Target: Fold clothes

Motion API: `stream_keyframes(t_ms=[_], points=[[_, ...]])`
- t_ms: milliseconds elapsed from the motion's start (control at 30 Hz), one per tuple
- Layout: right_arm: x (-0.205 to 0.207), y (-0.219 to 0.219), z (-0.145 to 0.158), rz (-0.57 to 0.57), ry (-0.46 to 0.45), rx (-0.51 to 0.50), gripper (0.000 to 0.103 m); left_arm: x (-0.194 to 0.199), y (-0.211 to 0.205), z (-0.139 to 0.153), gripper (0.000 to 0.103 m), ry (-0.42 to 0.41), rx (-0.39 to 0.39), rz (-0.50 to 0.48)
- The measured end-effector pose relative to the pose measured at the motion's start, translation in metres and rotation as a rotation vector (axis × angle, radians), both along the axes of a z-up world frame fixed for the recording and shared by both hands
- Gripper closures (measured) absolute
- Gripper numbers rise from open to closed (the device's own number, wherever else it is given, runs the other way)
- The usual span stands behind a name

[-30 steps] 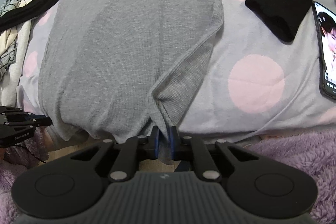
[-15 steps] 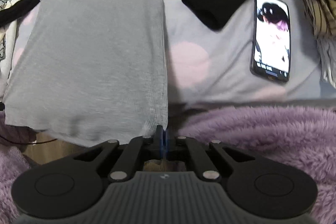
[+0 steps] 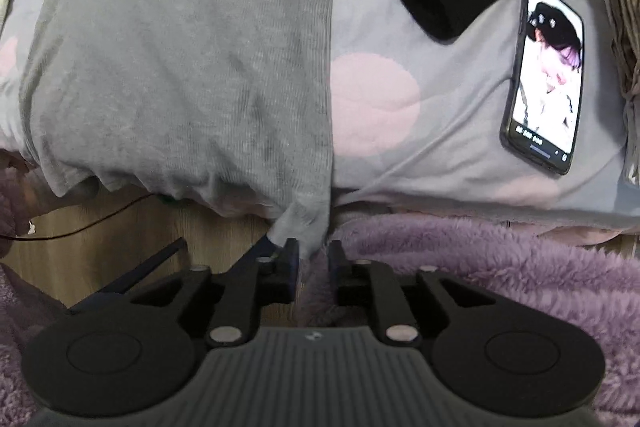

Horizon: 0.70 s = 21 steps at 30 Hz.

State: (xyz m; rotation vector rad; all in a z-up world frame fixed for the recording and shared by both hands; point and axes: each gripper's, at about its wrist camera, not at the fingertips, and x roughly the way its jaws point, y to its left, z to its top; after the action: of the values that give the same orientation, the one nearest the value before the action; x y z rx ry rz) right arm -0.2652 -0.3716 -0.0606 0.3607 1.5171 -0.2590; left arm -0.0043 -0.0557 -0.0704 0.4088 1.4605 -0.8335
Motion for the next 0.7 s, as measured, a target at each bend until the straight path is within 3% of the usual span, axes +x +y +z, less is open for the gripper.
stream_keyframes(t_ms=[167, 400, 567, 700], points=[[-0.002, -0.004, 0.010, -0.017, -0.057, -0.023, 0.079, -0.010, -0.011, -0.007, 0.102, 0.031, -0.008, -0.030], [0.004, -0.001, 0.012, -0.008, -0.093, 0.000, 0.076, -0.015, -0.024, -0.026, 0.090, 0.067, -0.019, 0.033], [0.004, -0.009, 0.007, -0.045, -0.096, 0.002, 0.075, -0.020, -0.033, -0.036, 0.088, 0.014, 0.040, 0.023], [0.002, -0.024, 0.010, -0.123, -0.113, 0.011, 0.075, -0.016, -0.033, -0.037, 0.088, -0.001, 0.039, 0.040]])
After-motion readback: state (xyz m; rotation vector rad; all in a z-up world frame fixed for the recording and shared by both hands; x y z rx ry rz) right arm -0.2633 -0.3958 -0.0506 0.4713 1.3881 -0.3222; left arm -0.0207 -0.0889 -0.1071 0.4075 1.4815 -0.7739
